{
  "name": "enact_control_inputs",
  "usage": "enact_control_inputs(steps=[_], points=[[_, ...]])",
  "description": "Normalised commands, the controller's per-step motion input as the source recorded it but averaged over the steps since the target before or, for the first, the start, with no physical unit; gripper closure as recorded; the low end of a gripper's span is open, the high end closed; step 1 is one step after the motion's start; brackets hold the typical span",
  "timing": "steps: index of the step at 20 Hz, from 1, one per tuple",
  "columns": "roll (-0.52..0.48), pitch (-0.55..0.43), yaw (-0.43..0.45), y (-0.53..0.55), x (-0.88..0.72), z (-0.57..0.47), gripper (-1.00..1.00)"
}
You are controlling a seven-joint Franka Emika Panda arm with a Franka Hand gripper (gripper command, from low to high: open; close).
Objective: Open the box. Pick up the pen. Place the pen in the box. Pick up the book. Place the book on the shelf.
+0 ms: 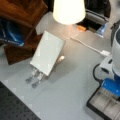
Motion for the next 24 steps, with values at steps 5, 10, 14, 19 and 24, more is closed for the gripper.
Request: enact_control_inputs(steps=[5,10,14,19,24], points=[[-0.257,-0.018,0.119,0.03,0.05,-0.1,1.0],[-0.235,-0.045,0.112,-0.03,0.08,-0.12,-1.0],[-0.18,-0.05,0.065,0.01,0.1,-0.08,-1.0],[-0.162,-0.051,0.044,0.05,0.11,-0.05,-1.0],[-0.158,-0.049,0.039,0.06,0.1,-0.02,-1.0]])
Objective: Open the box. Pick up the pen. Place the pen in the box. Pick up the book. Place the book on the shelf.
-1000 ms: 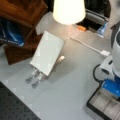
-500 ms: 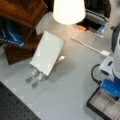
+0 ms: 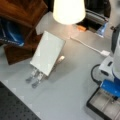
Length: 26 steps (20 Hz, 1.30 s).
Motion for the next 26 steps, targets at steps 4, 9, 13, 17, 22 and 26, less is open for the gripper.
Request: enact_control_inputs(steps=[4,9,13,17,22,26], points=[[-0.166,-0.018,0.043,0.06,0.07,0.05,-1.0],[-0.156,0.047,0.058,0.04,0.01,0.21,-1.0],[-0.149,0.126,0.101,-0.07,0.0,0.35,-1.0],[-0.123,0.163,0.156,-0.16,0.09,0.25,-1.0],[-0.195,0.173,0.205,-0.3,0.19,0.19,-1.0],[-0.289,0.125,0.274,-0.34,0.19,0.21,-1.0]])
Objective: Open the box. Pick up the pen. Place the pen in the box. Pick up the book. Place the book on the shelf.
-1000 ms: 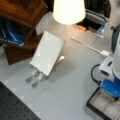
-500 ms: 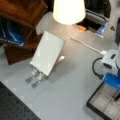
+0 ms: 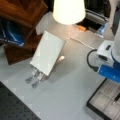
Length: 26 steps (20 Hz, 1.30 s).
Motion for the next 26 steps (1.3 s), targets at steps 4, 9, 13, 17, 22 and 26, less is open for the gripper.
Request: enact_control_inputs(steps=[4,9,13,17,22,26], points=[[-0.241,0.127,0.302,-0.33,0.16,0.23,-1.0],[-0.249,0.145,0.295,-0.35,0.11,0.22,-1.0],[-0.262,0.117,0.272,-0.38,0.15,0.18,-1.0],[-0.402,0.106,0.301,-0.49,0.21,0.11,-1.0],[-0.524,0.125,0.257,-0.42,0.23,0.04,-1.0],[-0.476,0.088,0.196,-0.26,0.21,-0.08,-1.0]])
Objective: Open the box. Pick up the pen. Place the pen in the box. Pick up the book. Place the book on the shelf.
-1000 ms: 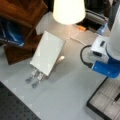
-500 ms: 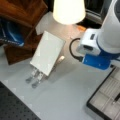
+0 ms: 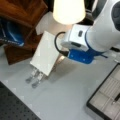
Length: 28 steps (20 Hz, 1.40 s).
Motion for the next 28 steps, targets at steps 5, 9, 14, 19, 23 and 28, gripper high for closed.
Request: enact_control_inputs(steps=[5,9,14,19,23,28], points=[[-0.426,0.111,0.08,-0.13,0.14,-0.09,-1.0],[-0.444,0.034,0.058,-0.1,0.17,-0.1,-1.0],[-0.389,0.007,0.029,-0.1,0.12,-0.06,-1.0],[-0.427,-0.029,0.091,-0.24,0.07,-0.11,-1.0],[-0.445,-0.09,0.052,-0.21,-0.02,-0.15,-1.0],[-0.362,-0.1,0.017,-0.13,-0.08,-0.12,-1.0]])
